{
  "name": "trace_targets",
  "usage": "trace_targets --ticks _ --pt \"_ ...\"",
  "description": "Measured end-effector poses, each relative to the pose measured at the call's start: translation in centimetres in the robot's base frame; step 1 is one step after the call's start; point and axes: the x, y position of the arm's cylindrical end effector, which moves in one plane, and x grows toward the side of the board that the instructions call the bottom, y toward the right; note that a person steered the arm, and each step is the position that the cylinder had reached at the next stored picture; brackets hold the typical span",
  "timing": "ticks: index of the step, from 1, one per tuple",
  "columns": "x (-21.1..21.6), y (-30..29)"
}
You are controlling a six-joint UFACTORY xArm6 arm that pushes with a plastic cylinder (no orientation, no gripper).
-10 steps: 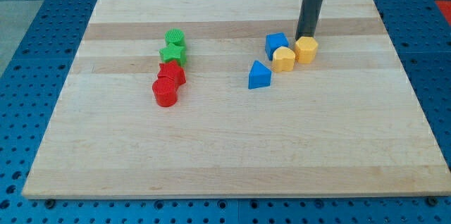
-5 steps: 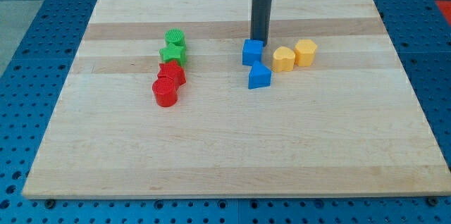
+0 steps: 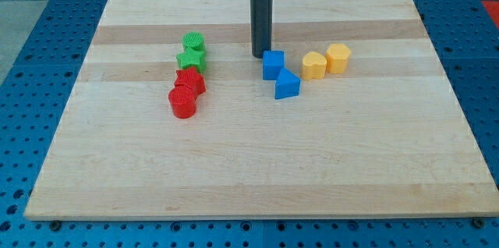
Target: Push the cube into the triangle
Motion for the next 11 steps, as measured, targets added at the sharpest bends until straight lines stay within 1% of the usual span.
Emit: trace_targets --ticks 4,6,8,9,10,11 --pt "6.1 0.0" --pt "9.2 1.3" --pt "9.4 4.4" --pt "9.4 4.3" --pt "9.3 2.8" --pt "8.4 0.0"
